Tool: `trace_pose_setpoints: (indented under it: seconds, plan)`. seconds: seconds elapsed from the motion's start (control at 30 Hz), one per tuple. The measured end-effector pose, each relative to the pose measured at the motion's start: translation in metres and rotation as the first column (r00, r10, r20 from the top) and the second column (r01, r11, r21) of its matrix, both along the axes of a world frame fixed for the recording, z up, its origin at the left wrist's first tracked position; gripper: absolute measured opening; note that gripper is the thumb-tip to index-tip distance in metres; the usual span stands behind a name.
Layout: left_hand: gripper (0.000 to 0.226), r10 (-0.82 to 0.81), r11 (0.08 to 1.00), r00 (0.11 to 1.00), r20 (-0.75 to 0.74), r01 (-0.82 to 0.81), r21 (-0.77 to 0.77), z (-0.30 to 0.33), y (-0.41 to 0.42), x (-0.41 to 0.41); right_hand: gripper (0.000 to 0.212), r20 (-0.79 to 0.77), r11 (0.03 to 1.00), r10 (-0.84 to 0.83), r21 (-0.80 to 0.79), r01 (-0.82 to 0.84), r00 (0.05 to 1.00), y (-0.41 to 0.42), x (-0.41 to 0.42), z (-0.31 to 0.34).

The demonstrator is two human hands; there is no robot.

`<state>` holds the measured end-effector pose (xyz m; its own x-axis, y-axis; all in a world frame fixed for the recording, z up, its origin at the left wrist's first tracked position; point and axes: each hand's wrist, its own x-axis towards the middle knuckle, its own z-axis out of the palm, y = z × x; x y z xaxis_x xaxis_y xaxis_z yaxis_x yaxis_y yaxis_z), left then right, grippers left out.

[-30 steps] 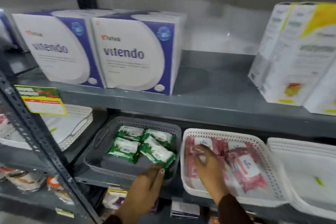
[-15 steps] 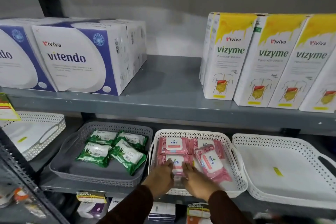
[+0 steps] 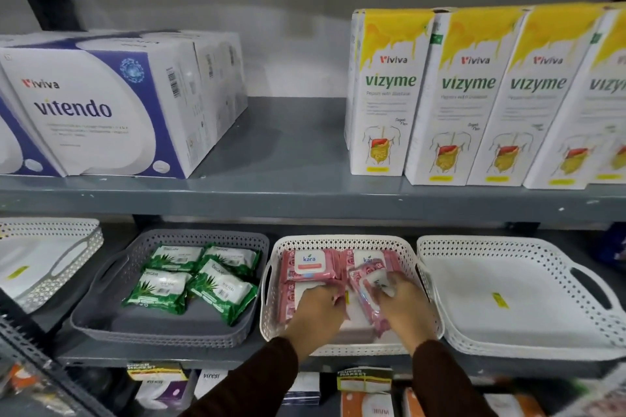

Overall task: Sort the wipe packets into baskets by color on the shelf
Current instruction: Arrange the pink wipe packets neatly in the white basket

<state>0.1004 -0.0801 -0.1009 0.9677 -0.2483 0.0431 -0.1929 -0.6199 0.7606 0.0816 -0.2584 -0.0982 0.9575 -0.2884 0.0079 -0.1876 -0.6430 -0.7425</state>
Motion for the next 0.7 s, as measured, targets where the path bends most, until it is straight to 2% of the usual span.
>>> trace_pose_setpoints:
  seconds: [0.07, 0.17, 0.27, 0.37, 0.43, 0.47, 0.5, 0.53, 0.6, 0.67, 0.7]
  plan:
    - [0.028, -0.015, 0.998, 0.999, -0.046, 0.012, -0.065, 0.004, -0.013, 0.001, 0.066, -0.165, 0.98, 0.033, -0.188, -0.064, 0.986, -0.007, 0.0, 0.005]
    - [0.038, -0.129, 0.987, 0.991, -0.034, 0.132, 0.095, 0.005, -0.022, 0.004, 0.073, -0.226, 0.95, 0.061, -0.286, -0.126, 0.972, -0.01, -0.001, -0.003]
    - [0.066, -0.236, 0.916, 0.969, 0.068, 0.199, 0.348, -0.006, -0.026, 0.004, 0.056, -0.229, 0.958, 0.057, -0.263, -0.118, 0.972, -0.023, 0.003, -0.01]
    - [0.068, -0.3, 0.84, 0.951, 0.07, 0.228, 0.492, -0.017, -0.025, 0.01, 0.056, -0.203, 0.967, 0.111, -0.205, -0.153, 0.973, -0.024, 0.003, -0.012]
    - [0.061, -0.313, 0.845, 0.95, 0.001, 0.278, 0.456, -0.019, -0.027, 0.015, 0.075, -0.153, 0.98, 0.16, -0.09, -0.175, 0.975, -0.017, 0.001, -0.012]
    - [0.056, -0.292, 0.88, 0.956, -0.03, 0.281, 0.382, -0.018, -0.028, 0.016, 0.089, -0.146, 0.975, 0.183, -0.098, -0.199, 0.972, -0.014, 0.002, -0.014]
    - [0.052, -0.267, 0.91, 0.963, -0.043, 0.267, 0.319, -0.017, -0.028, 0.017, 0.098, -0.168, 0.957, 0.193, -0.186, -0.224, 0.967, -0.012, 0.003, -0.015]
    - [0.051, -0.252, 0.925, 0.967, -0.038, 0.252, 0.284, -0.016, -0.028, 0.017, 0.1, -0.199, 0.934, 0.187, -0.267, -0.237, 0.962, -0.011, 0.005, -0.016]
    - [0.059, -0.269, 0.925, 0.963, 0.025, 0.251, 0.286, -0.016, -0.026, 0.016, 0.092, -0.242, 0.922, 0.198, -0.282, -0.264, 0.95, -0.015, 0.01, -0.014]
    - [0.063, -0.339, 0.903, 0.932, 0.127, 0.285, 0.323, -0.02, -0.026, 0.014, 0.085, -0.291, 0.873, 0.287, -0.313, -0.374, 0.913, -0.024, 0.015, -0.01]
    - [0.059, -0.371, 0.885, 0.92, 0.127, 0.309, 0.349, -0.021, -0.026, 0.013, 0.086, -0.313, 0.831, 0.338, -0.343, -0.438, 0.887, -0.028, 0.017, -0.01]
